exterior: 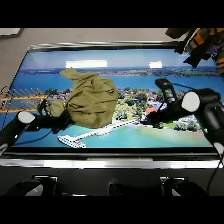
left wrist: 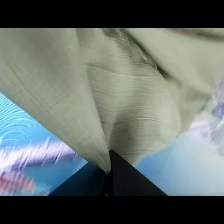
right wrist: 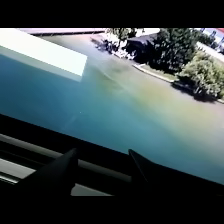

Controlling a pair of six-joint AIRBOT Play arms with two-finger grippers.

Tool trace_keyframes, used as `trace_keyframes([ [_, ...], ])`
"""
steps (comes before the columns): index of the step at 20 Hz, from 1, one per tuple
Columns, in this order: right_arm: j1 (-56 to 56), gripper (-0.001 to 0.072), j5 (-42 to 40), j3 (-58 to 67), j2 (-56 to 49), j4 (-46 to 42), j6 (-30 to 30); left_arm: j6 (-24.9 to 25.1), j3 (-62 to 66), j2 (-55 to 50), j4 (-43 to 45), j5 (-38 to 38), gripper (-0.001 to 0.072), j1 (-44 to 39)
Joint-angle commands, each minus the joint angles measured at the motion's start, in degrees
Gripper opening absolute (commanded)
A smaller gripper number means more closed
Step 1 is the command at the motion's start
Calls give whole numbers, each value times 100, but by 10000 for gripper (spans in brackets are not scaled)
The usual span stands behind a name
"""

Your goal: Fold the clothes and pants, and hang the long-sleeved shirts on hangers.

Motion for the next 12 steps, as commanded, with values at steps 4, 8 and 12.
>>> trace_keyframes([
  [4,7,646,-988,-2116,1611,1333,1617,-1499,-1156,2798,1965,-2068,18,-55],
  [8,7,649,-2769,-2155,898,2223,1530,-1543,-1147,2975,2264,-2218,18,-57],
  [12,7,650,-3405,-2024,-739,4065,-4,-1545,-1145,2763,2262,-1937,18,-55],
])
